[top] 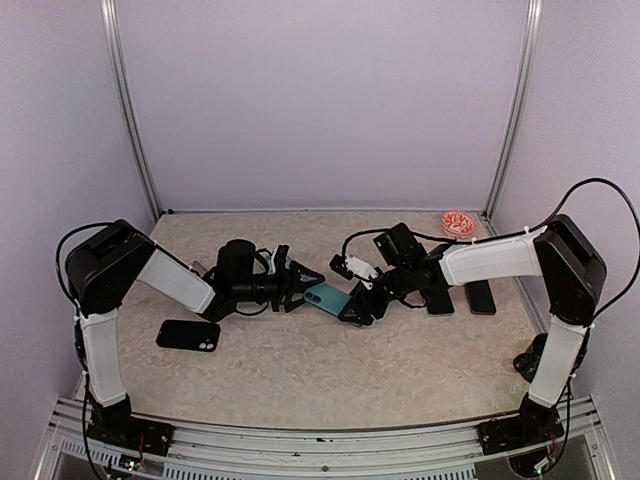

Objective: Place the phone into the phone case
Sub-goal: Pass from the right arm to the left

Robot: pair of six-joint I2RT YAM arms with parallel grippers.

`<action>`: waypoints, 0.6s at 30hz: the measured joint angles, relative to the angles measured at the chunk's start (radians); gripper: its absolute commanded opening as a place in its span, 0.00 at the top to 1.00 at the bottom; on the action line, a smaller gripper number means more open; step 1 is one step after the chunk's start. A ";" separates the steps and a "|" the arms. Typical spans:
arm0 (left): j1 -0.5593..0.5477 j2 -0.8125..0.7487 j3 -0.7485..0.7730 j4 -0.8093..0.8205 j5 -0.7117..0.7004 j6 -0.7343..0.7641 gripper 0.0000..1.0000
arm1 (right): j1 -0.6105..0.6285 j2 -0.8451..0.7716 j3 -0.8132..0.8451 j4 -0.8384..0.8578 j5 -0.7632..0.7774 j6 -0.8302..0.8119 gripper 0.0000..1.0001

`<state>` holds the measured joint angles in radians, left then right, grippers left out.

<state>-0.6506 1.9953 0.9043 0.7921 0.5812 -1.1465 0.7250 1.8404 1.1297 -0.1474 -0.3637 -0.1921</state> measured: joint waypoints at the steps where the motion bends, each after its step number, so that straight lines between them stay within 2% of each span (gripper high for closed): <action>1: 0.000 0.002 0.000 0.006 0.002 -0.003 0.39 | 0.000 0.000 0.000 0.000 0.000 -0.001 0.33; 6: 0.000 0.011 0.000 0.025 0.008 -0.024 0.49 | 0.000 0.000 0.000 0.000 0.000 -0.003 0.33; 18: 0.002 0.016 0.000 0.028 0.006 -0.034 0.84 | 0.001 -0.001 0.000 0.003 0.002 -0.006 0.33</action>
<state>-0.6491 2.0109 0.9043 0.8204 0.5873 -1.1801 0.7258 1.8397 1.1297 -0.1444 -0.3614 -0.1978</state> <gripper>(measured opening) 0.246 0.714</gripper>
